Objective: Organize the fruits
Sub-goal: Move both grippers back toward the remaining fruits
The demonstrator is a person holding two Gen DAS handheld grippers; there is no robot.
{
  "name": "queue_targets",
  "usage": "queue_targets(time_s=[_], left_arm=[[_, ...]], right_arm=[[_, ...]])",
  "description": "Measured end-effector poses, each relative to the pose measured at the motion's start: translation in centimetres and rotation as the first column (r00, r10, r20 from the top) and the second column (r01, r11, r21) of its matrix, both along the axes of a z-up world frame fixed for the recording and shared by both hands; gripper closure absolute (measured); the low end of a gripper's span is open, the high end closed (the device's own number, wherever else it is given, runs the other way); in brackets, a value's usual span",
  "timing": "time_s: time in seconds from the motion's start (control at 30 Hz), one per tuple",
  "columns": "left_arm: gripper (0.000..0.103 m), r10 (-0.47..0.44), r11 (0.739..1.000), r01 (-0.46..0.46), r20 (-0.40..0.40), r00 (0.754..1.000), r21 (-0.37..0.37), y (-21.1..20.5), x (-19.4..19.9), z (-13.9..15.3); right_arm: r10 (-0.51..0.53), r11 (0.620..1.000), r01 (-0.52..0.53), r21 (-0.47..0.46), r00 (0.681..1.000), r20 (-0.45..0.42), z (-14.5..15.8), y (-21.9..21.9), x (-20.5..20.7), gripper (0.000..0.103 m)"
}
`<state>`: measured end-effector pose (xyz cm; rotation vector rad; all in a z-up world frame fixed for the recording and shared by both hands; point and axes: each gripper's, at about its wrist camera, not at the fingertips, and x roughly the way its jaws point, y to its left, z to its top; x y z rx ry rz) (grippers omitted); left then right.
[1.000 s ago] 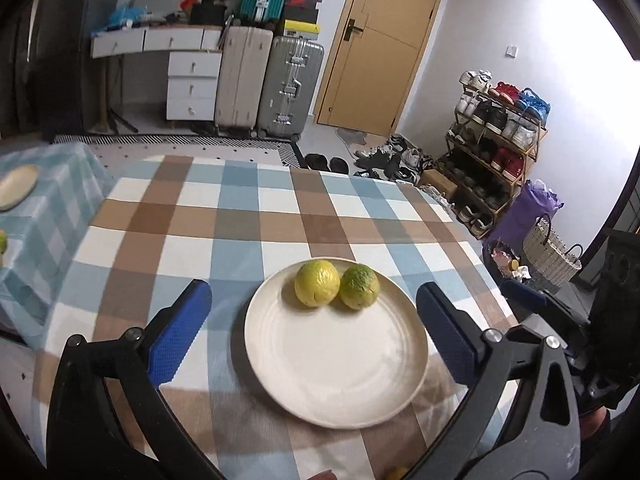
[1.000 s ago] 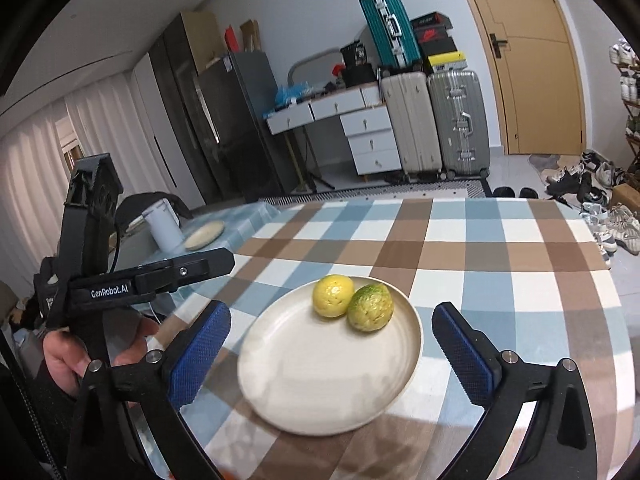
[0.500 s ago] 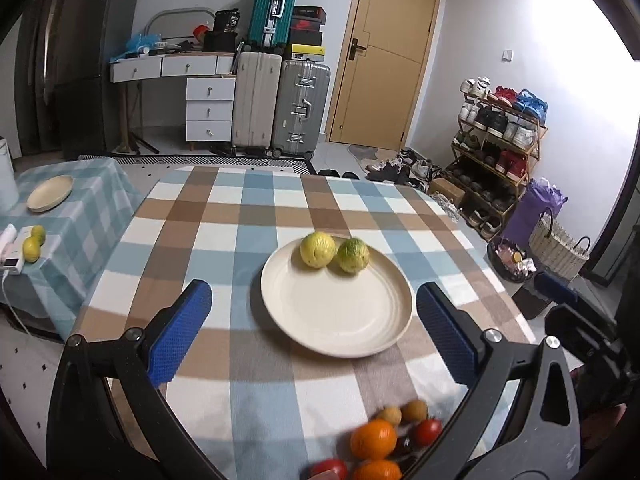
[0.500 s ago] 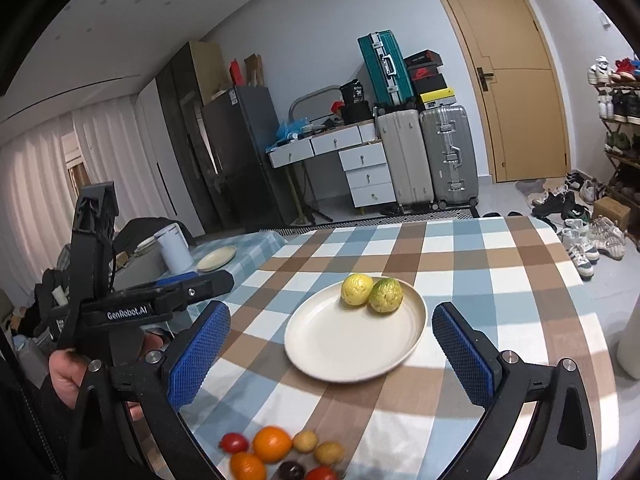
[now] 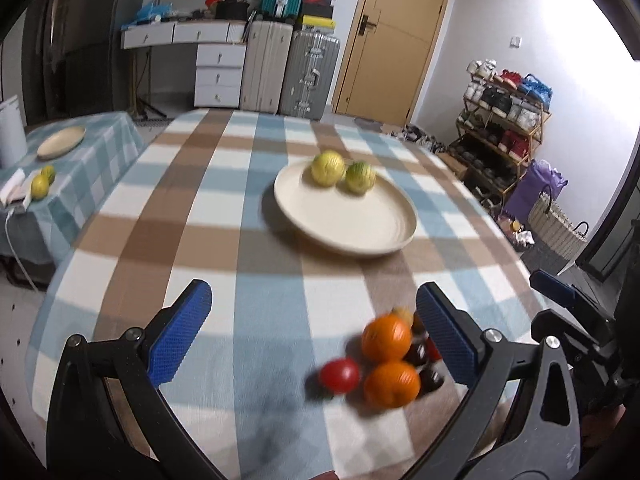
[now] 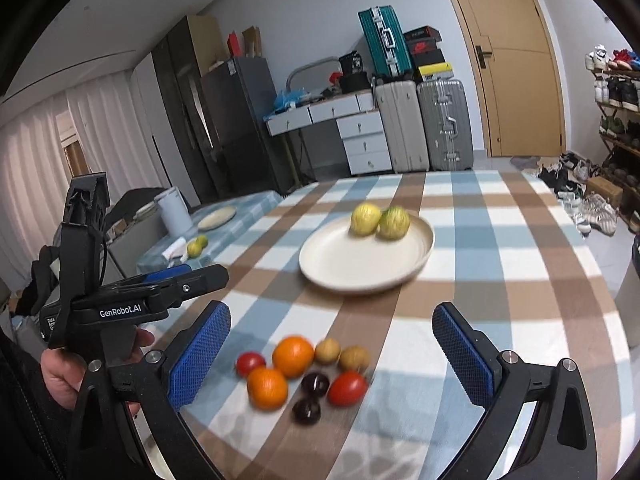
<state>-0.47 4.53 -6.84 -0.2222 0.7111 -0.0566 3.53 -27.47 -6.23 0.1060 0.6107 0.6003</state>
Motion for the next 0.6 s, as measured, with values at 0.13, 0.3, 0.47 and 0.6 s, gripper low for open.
queue_targets(time_s=[0.13,0.3,0.47,0.6], left_arm=[[0.001,-0.004,1.0,0.004,-0.028,1.0,-0.023,0.5,-0.6,-1.7],[0.001,-0.014,1.0,0.013,-0.037,0.999,-0.024,0.5,-1.2,-2.9],[0.001,-0.026,0.999,0.024,-0.053,0.998,-0.026,0.2,-1.4,-3.7],[0.001,-0.029,0.999,0.027,-0.055,0.998,-0.035,0.3,-1.2,-4.1]], right_arm=[[0.018,0.999,-0.019,-0.035,1.0,-0.023,-1.6,0.5,-1.0,0.0],[0.005,0.999,-0.009,-0.044,0.996,-0.093,-3.8,0.5,-1.1,0.0],[0.009,1.0,-0.012,-0.014,0.987,-0.159,-5.6,0.2,-0.5,0.0],[-0.007,1.0,0.011,0.018,0.98,-0.201,-6.4,-0.2,0.3,0.0]])
